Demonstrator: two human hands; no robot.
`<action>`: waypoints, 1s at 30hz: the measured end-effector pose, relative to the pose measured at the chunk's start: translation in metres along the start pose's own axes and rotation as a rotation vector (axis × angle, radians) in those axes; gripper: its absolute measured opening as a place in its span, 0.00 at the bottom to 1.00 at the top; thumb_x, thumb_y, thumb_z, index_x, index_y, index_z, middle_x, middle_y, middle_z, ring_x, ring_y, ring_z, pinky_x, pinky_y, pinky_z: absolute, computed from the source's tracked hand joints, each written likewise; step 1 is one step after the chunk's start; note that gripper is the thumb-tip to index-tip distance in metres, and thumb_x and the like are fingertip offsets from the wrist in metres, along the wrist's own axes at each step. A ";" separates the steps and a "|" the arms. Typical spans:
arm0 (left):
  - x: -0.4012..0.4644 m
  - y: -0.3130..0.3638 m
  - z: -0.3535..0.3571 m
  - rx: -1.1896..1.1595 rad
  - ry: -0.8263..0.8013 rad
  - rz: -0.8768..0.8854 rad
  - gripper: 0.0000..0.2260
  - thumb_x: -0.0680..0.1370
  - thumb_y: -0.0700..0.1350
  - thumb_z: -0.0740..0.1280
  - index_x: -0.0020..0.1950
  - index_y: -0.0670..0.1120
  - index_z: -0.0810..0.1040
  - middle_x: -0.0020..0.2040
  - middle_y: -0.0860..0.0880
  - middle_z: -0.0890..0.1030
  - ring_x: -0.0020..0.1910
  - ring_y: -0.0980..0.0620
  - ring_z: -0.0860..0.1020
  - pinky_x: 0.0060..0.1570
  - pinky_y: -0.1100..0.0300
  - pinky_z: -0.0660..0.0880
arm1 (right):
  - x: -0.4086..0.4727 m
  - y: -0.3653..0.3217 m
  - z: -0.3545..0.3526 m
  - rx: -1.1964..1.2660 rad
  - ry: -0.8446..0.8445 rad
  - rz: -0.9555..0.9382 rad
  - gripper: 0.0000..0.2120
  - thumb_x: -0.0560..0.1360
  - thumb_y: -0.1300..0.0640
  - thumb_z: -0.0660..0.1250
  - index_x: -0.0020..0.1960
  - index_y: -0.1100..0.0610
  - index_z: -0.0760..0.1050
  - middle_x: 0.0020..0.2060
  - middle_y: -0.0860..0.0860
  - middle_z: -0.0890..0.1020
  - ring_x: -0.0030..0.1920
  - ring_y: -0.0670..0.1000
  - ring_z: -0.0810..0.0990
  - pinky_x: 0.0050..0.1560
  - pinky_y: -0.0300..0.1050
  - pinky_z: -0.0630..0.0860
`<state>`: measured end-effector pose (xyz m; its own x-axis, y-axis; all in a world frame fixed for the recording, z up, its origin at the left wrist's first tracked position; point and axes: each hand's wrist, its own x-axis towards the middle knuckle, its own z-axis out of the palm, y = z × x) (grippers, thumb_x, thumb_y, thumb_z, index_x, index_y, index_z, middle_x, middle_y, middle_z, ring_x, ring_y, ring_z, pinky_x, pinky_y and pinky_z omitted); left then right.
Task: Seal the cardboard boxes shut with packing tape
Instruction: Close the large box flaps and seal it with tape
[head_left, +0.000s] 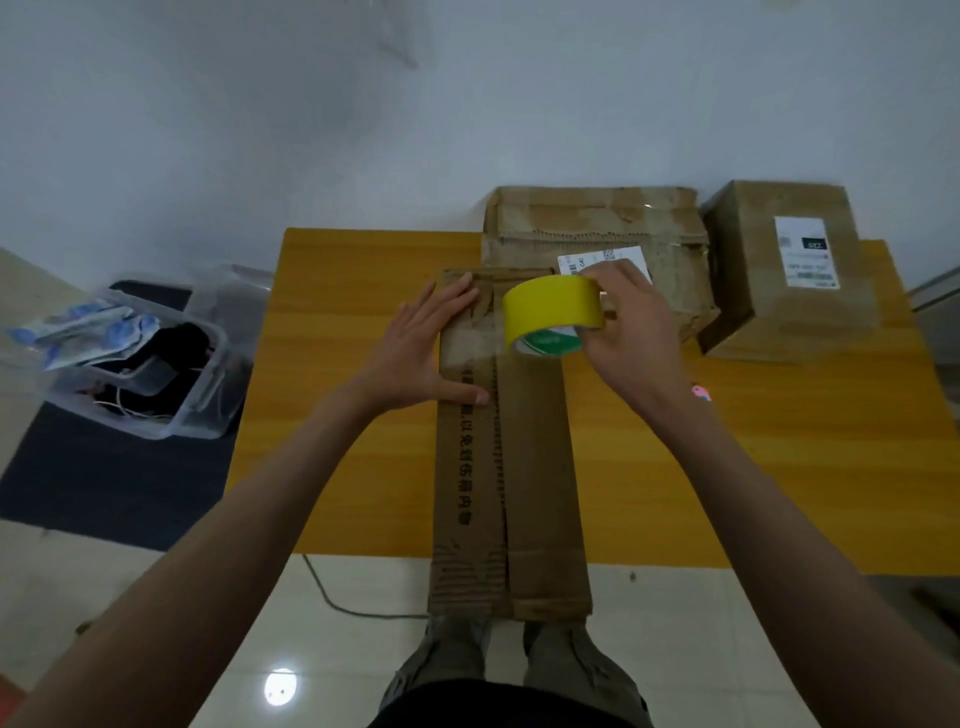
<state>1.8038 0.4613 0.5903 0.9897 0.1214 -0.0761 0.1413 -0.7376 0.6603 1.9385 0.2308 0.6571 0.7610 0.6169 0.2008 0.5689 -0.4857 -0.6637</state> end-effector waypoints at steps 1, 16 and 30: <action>0.001 0.002 0.000 0.000 -0.009 -0.001 0.55 0.62 0.75 0.72 0.82 0.58 0.54 0.82 0.63 0.49 0.82 0.52 0.43 0.77 0.33 0.47 | 0.000 0.002 -0.002 0.009 -0.004 -0.011 0.16 0.73 0.65 0.67 0.59 0.57 0.74 0.54 0.54 0.78 0.52 0.54 0.76 0.46 0.60 0.78; -0.002 -0.003 -0.003 0.008 -0.052 -0.010 0.55 0.62 0.77 0.69 0.83 0.58 0.51 0.82 0.64 0.45 0.82 0.54 0.41 0.79 0.36 0.44 | -0.021 0.071 0.003 -0.085 0.016 0.083 0.24 0.67 0.78 0.60 0.58 0.59 0.70 0.56 0.57 0.70 0.55 0.46 0.64 0.45 0.30 0.65; -0.013 0.076 0.059 0.425 0.039 -0.171 0.47 0.77 0.75 0.42 0.81 0.42 0.34 0.81 0.45 0.32 0.80 0.50 0.31 0.79 0.50 0.35 | -0.032 0.088 0.038 0.020 0.030 0.091 0.22 0.67 0.78 0.59 0.57 0.61 0.69 0.54 0.58 0.70 0.50 0.51 0.69 0.41 0.36 0.64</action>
<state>1.8031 0.3646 0.5974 0.9508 0.2840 -0.1240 0.3080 -0.9107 0.2754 1.9526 0.1920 0.5646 0.8187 0.5513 0.1605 0.4905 -0.5262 -0.6947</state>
